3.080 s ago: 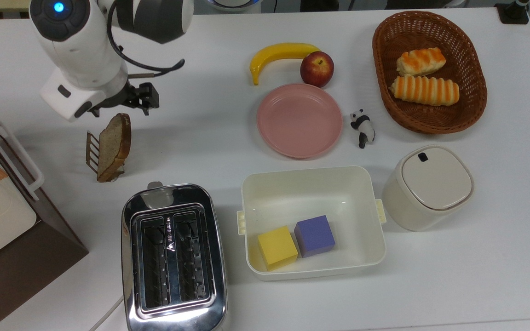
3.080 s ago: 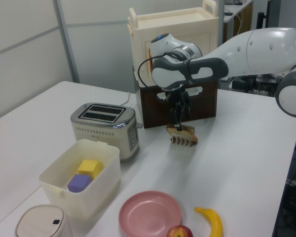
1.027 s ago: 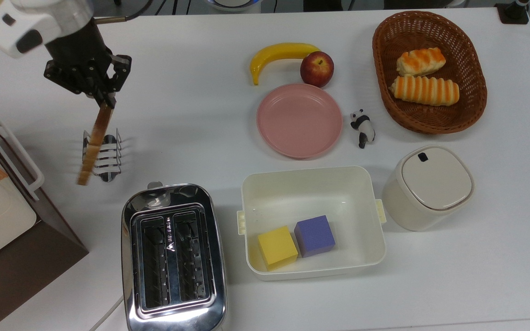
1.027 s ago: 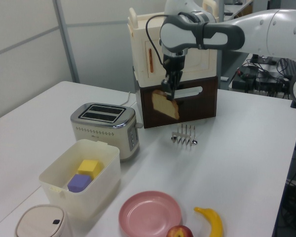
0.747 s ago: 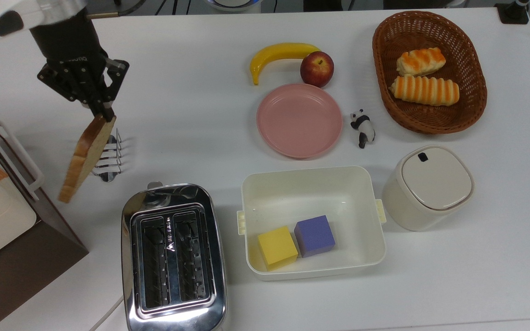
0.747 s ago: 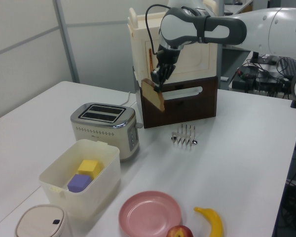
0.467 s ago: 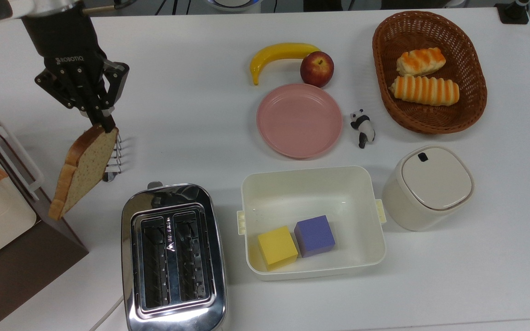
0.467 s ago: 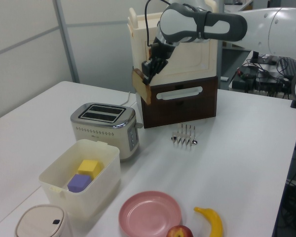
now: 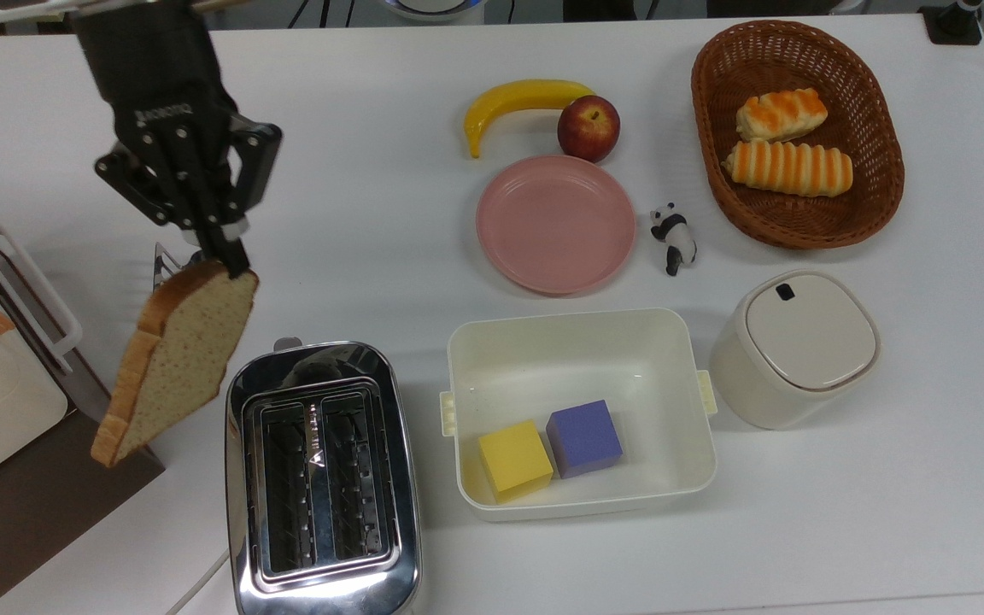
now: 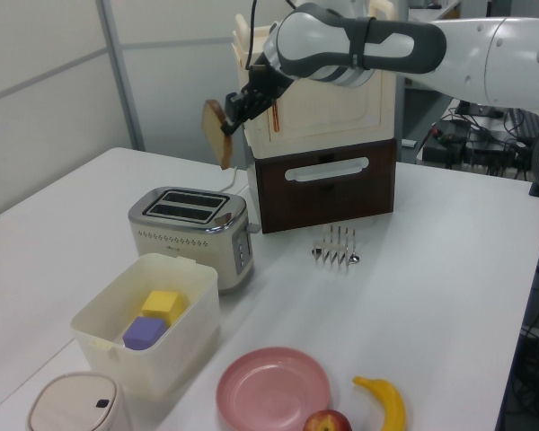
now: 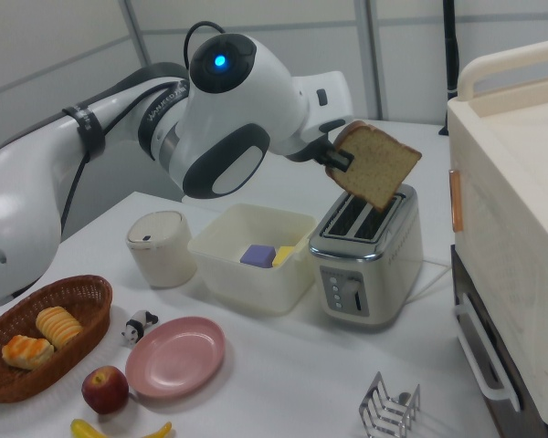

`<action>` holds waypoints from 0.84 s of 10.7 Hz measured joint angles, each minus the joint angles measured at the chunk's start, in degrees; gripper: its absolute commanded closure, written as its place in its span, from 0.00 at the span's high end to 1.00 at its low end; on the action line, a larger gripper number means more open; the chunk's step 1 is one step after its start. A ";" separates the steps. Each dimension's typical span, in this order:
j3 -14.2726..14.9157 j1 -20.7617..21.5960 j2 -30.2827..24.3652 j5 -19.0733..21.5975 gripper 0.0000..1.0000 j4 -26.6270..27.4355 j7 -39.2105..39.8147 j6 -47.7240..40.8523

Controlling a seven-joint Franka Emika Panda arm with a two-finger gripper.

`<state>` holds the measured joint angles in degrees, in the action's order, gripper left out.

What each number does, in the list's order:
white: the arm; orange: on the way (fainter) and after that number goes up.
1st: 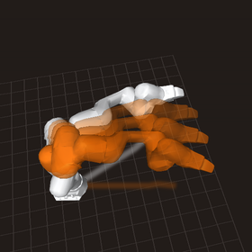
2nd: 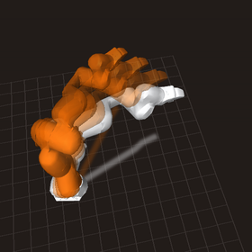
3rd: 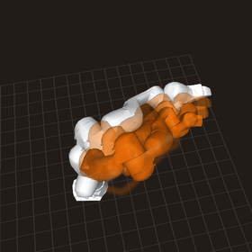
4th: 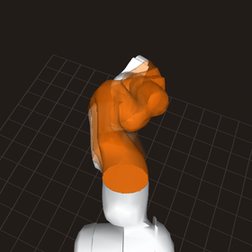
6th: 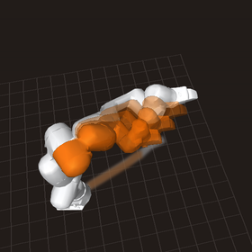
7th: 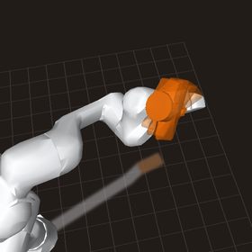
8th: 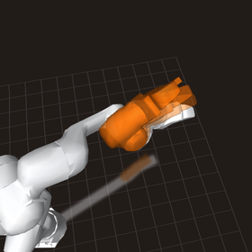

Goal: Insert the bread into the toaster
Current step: 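Lift the bread slice out of the rack and carry it over the toaster, then lower the bread slice edge-first into a toaster slot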

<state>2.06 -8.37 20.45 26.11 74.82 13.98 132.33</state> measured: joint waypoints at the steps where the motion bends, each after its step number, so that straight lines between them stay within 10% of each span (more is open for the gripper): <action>1: -1.05 0.05 0.46 0.00 0.00 0.06 0.18 0.95; 9: -2.72 0.47 5.29 0.00 0.00 0.44 4.22 1.32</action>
<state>-0.66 -7.89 25.74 26.11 75.26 18.20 133.65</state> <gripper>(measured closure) 0.934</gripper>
